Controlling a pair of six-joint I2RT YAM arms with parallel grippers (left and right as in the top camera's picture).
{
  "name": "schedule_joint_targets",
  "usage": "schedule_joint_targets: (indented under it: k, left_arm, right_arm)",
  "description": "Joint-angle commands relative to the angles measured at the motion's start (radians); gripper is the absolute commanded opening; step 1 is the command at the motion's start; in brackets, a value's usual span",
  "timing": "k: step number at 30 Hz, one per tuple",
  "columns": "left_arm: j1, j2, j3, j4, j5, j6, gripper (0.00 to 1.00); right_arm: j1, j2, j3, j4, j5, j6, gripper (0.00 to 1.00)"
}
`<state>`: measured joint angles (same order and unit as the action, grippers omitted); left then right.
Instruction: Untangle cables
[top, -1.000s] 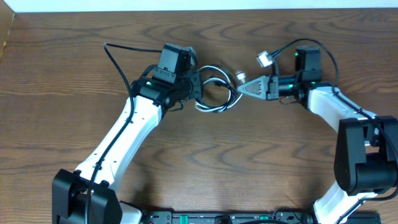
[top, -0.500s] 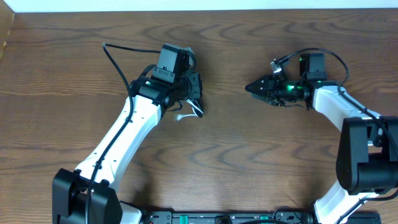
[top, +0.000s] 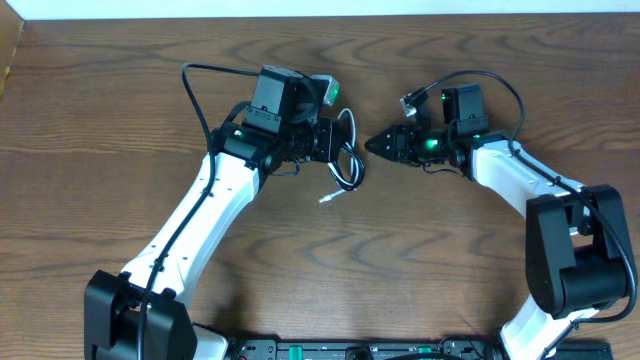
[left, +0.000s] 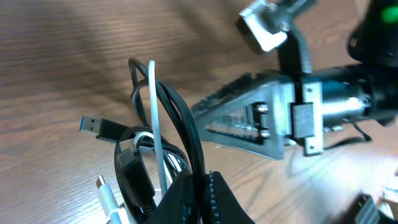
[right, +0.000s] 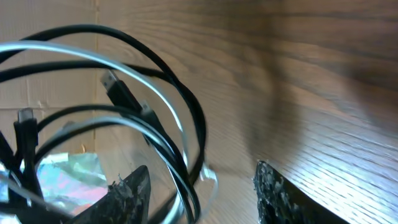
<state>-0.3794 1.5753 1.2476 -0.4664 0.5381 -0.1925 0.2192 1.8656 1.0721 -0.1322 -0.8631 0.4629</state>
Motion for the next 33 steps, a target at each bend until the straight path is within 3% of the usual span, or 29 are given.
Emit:
schedule_joint_targets:
  k: [1, 8, 13, 19, 20, 22, 25, 27, 30, 33]
  left_arm:
    - [0.004, 0.013, 0.005, 0.005, 0.091, 0.065, 0.07]
    - [0.004, 0.036, 0.005, 0.005, 0.091, 0.061, 0.07]
    - [0.004, 0.040, 0.005, 0.005, 0.090, 0.061, 0.07]
    - [0.004, 0.041, 0.005, 0.005, 0.090, 0.061, 0.07]
    - [0.004, 0.040, 0.005, 0.005, 0.090, 0.061, 0.07]
    - [0.004, 0.040, 0.005, 0.005, 0.090, 0.061, 0.07]
    - [0.004, 0.041, 0.005, 0.005, 0.083, 0.060, 0.08]
    - [0.004, 0.041, 0.005, 0.004, 0.064, 0.057, 0.07]
    - [0.005, 0.041, 0.005, 0.005, 0.045, 0.056, 0.07]
    - [0.004, 0.041, 0.005, 0.005, -0.063, -0.001, 0.08]
  right_arm:
    - [0.034, -0.002, 0.007, 0.010, 0.031, -0.016, 0.48]
    - [0.103, 0.002, 0.007, -0.009, 0.053, -0.152, 0.41]
    - [0.135, 0.002, 0.006, -0.072, 0.161, -0.166, 0.24]
    - [0.144, 0.003, -0.001, -0.100, 0.184, -0.200, 0.22]
    - [0.144, 0.003, -0.004, -0.100, 0.185, -0.200, 0.19]
    - [0.143, 0.003, -0.016, -0.102, 0.219, -0.198, 0.01]
    - [0.134, -0.001, -0.018, -0.103, 0.218, -0.194, 0.01]
    - [0.113, -0.021, -0.018, -0.103, 0.142, -0.196, 0.01]
    - [0.060, -0.069, -0.018, -0.110, -0.126, -0.277, 0.01]
    - [0.011, -0.095, -0.018, -0.172, -0.355, -0.362, 0.01]
